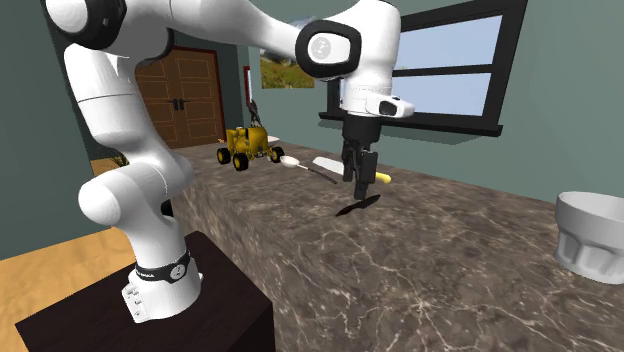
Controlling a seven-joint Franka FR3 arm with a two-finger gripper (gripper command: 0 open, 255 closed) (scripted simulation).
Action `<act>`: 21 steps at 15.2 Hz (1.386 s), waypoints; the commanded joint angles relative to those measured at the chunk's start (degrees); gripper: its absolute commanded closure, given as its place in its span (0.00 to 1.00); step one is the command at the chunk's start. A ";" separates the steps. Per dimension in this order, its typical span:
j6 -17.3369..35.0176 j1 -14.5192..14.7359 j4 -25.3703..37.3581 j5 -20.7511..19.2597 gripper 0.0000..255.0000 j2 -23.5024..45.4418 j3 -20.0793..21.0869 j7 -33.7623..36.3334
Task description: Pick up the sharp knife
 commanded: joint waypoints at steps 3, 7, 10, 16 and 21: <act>1.14 2.83 1.68 0.76 0.00 3.98 2.51 -3.33; 3.60 3.34 0.29 0.83 0.00 5.27 3.05 -3.96; 5.89 3.37 -1.34 0.79 0.00 5.93 3.11 -4.00; 7.07 3.38 -2.01 0.74 1.00 6.45 3.14 -4.00; 7.12 3.34 -1.93 0.71 1.00 6.59 3.10 -4.08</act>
